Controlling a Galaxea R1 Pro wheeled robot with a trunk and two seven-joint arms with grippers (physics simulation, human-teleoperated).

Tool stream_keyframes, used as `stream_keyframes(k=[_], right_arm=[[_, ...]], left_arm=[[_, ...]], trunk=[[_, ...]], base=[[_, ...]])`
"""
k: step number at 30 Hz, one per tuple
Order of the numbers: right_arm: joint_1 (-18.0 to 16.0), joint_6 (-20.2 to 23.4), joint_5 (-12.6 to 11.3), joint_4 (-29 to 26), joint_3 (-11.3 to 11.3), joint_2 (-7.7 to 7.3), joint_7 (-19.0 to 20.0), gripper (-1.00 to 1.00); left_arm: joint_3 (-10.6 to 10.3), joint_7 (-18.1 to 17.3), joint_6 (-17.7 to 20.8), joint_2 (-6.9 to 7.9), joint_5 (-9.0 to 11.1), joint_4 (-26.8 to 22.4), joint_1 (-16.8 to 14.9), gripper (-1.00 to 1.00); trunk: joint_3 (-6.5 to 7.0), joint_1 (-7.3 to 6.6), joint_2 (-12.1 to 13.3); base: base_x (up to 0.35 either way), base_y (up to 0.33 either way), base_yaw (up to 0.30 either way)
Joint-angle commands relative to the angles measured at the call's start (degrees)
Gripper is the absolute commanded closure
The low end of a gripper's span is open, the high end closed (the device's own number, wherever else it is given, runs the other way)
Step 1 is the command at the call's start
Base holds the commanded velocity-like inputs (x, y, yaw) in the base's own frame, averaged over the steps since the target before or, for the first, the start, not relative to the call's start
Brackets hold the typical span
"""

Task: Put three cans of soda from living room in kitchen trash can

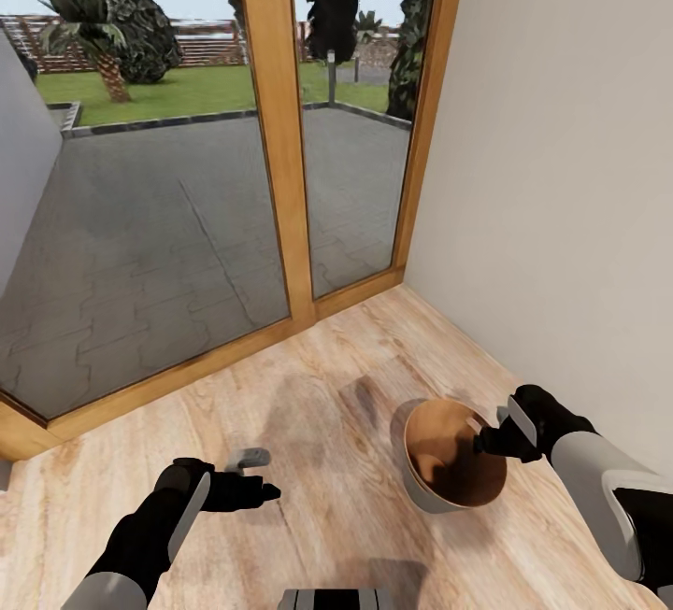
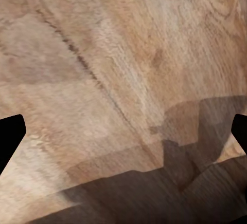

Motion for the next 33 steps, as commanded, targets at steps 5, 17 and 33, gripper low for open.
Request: stream_keyframes(k=[5,17,33], right_arm=[[0.0,0.0,0.0,0.0,0.0,0.01,0.0,-1.0],[0.0,0.0,0.0,0.0,0.0,0.06,0.0,-1.0],[0.0,0.0,0.0,0.0,0.1,0.15,0.0,1.0]], left_arm=[[0.0,0.0,0.0,0.0,0.0,0.0,0.0,-1.0],[0.0,0.0,0.0,0.0,0.0,0.0,0.0,-1.0],[0.0,0.0,0.0,0.0,0.0,0.0,0.0,-1.0]], trunk=[[-0.22,0.03,0.0],[-2.88,0.34,-0.2],[-3.54,0.41,-0.2]], base=[[0.0,0.0,0.0],[0.0,0.0,0.0],[0.0,0.0,0.0]])
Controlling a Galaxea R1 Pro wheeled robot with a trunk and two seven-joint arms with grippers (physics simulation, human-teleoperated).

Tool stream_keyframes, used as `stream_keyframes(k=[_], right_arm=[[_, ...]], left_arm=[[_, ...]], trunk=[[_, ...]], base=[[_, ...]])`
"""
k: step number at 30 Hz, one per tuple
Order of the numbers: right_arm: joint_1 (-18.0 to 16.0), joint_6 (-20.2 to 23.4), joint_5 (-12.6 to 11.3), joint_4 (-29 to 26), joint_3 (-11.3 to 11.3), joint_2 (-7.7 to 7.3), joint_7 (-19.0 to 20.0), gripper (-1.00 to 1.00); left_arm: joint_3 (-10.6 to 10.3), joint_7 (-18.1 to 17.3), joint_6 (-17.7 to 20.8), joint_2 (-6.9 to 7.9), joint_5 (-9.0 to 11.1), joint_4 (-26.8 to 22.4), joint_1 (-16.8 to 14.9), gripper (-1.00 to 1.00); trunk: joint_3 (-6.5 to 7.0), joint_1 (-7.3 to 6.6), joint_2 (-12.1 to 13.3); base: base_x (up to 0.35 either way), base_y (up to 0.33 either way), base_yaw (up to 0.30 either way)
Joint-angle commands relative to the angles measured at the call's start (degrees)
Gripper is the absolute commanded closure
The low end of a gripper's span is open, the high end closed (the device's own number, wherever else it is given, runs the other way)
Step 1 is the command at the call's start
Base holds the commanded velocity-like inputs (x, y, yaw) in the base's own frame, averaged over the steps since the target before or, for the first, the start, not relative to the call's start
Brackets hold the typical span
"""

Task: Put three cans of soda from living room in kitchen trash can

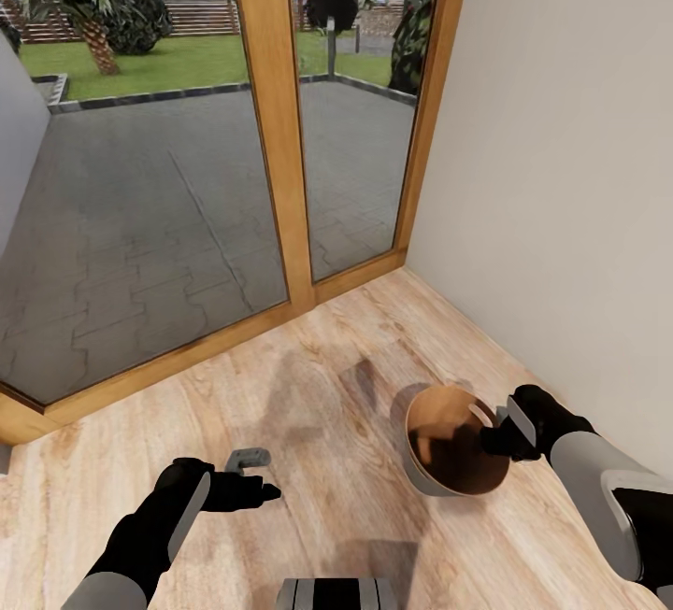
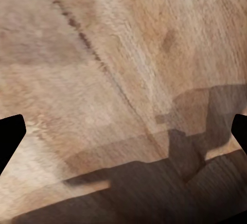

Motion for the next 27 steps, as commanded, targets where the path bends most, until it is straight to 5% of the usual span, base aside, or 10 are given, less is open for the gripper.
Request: stream_keyframes(k=[1,18,27], right_arm=[[0.0,0.0,0.0,0.0,0.0,0.02,0.0,1.0],[0.5,-3.5,-0.1,0.2,-0.1,-0.09,0.3,1.0],[0.8,-3.7,-0.1,0.6,-0.1,0.0,0.2,1.0]], left_arm=[[0.0,0.0,0.0,0.0,0.0,0.0,0.0,-1.0],[0.0,0.0,0.0,0.0,0.0,0.0,0.0,-1.0],[-0.4,0.0,0.0,0.0,0.0,0.0,0.0,-1.0]], trunk=[[0.0,0.0,0.0],[0.0,0.0,0.0],[1.99,-0.23,0.1]], base=[[0.0,0.0,0.0],[0.0,0.0,0.0],[0.0,0.0,0.0]])
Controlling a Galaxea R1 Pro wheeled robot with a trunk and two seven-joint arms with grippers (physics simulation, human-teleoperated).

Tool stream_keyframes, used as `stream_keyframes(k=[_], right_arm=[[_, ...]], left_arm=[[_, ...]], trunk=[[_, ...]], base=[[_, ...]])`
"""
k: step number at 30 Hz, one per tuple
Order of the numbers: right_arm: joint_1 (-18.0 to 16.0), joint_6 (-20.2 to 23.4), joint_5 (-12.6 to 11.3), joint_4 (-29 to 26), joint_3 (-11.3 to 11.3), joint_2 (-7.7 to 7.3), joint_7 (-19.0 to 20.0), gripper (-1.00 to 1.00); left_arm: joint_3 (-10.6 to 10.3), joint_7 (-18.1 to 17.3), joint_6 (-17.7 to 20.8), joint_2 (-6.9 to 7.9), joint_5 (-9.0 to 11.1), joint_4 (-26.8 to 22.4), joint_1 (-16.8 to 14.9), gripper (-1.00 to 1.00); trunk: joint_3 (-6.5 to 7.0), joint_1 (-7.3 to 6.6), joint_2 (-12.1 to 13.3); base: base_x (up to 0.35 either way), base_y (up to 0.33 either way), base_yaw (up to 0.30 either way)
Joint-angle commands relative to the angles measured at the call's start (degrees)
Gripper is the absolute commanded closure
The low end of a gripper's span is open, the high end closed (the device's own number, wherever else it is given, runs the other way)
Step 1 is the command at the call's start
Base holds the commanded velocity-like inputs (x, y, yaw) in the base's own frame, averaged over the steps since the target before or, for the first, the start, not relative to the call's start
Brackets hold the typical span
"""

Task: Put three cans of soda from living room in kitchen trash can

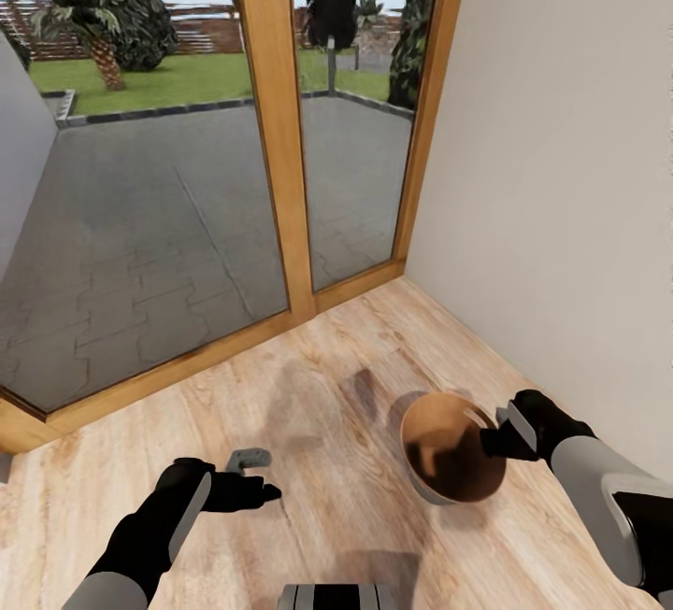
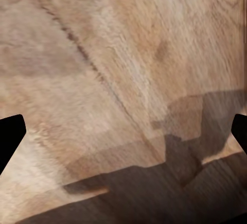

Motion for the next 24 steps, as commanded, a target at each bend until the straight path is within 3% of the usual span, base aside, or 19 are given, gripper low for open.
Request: stream_keyframes(k=[1,24], right_arm=[[0.1,0.0,0.1,0.1,0.1,0.02,0.1,1.0],[0.8,-0.2,0.1,0.2,0.1,-0.06,0.2,1.0]], left_arm=[[-0.3,0.0,0.0,0.0,0.0,0.0,0.0,-1.0],[-0.6,0.0,0.0,0.0,0.0,0.0,0.0,-1.0]], trunk=[[0.22,-0.02,0.0],[5.32,-0.61,0.3]], base=[[0.0,0.0,0.0],[0.0,0.0,0.0]])
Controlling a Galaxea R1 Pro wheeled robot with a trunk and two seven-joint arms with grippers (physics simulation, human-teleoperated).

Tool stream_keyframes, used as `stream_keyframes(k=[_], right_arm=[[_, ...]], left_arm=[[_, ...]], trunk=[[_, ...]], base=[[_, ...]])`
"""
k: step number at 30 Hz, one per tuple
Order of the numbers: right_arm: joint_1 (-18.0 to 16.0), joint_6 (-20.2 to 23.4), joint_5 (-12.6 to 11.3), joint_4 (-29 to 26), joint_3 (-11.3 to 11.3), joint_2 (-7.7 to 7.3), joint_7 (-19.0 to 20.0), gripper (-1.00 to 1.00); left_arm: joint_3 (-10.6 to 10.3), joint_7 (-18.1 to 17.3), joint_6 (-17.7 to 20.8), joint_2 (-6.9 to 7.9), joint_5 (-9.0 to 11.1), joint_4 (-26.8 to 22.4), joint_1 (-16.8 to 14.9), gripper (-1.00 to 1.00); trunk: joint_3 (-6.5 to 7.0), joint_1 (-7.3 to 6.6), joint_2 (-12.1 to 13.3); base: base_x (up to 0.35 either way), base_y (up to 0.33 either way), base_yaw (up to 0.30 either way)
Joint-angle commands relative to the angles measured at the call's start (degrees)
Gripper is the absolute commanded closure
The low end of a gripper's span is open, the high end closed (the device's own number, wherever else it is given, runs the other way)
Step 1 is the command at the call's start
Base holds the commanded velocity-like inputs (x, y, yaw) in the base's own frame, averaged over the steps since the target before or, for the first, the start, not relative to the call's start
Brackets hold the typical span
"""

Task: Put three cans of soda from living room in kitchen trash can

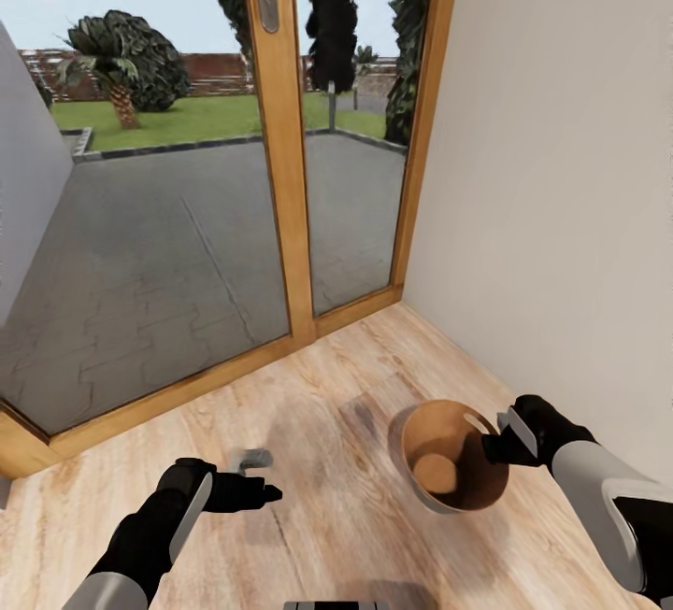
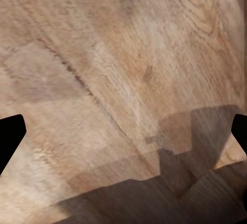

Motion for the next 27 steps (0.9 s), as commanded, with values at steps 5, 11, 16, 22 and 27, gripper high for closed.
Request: stream_keyframes(k=[5,11,16,22,27], right_arm=[[0.1,0.1,-0.9,0.0,-0.2,0.07,0.2,1.0],[0.1,0.1,-1.0,0.0,-0.2,0.11,0.4,1.0],[0.1,0.2,-1.0,0.1,-0.2,0.16,0.4,1.0],[0.1,0.2,-1.0,0.1,-0.2,0.1,0.4,1.0],[0.1,0.2,-1.0,0.2,-0.3,0.03,0.4,1.0]], left_arm=[[0.0,0.0,0.0,0.0,0.0,0.1,0.0,-1.0],[0.0,0.1,0.0,0.0,0.0,0.2,0.0,-1.0],[-0.1,0.1,0.0,0.0,0.0,0.3,0.0,-1.0],[-0.1,0.1,0.0,0.02,0.0,0.4,0.0,-1.0],[-0.1,0.1,0.0,0.07,0.0,0.3,0.0,-1.0]], trunk=[[1.12,-0.13,0.1],[2.45,-0.28,0.1],[3.55,-0.41,0.2],[4.88,-0.57,0.3],[5.99,-0.7,0.4]], base=[[0.0,0.0,0.0],[0.0,0.0,0.0],[0.0,0.0,0.0],[0.0,0.0,0.0],[0.0,0.0,0.0]])
